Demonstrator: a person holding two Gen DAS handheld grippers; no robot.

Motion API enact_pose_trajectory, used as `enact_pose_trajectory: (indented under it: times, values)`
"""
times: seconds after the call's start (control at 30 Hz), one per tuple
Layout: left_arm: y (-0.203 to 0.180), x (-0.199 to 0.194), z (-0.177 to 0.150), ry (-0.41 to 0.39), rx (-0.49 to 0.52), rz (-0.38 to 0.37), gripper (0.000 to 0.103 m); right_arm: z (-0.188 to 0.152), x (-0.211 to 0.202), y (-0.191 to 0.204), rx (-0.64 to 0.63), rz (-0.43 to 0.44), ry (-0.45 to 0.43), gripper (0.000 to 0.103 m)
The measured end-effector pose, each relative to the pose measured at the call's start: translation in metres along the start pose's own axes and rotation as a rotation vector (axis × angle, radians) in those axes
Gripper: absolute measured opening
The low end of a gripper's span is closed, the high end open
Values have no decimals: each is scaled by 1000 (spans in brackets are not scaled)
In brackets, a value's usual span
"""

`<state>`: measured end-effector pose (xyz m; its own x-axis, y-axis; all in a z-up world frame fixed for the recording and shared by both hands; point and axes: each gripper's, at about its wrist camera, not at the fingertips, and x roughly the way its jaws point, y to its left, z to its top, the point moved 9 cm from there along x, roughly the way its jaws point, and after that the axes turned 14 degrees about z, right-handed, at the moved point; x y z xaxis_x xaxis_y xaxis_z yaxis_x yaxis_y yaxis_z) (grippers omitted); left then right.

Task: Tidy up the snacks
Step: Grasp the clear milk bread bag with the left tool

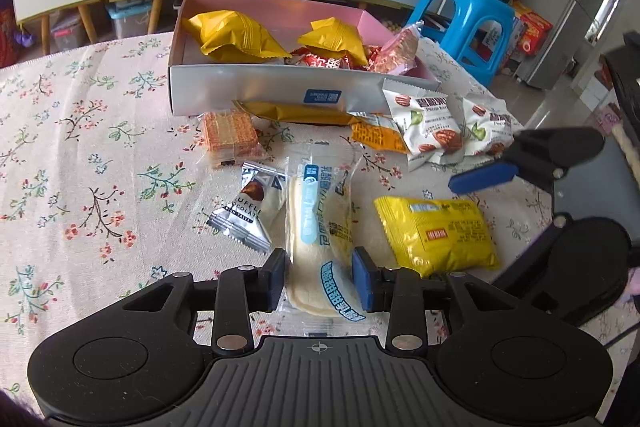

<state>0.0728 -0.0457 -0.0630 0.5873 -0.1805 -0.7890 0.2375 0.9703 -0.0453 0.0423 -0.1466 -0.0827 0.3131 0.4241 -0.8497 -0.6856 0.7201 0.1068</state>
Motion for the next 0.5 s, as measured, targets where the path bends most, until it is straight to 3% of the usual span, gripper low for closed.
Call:
enact_pose_trajectory:
  times: [0.23,0.5]
  values:
    - [9,-2,-4,-13,-14,5,39,9,-7,-15,47,-46,-48,83]
    - [11,-5,-7,-38,-43,1,50,12,-24,-25,48,-12,-132,84]
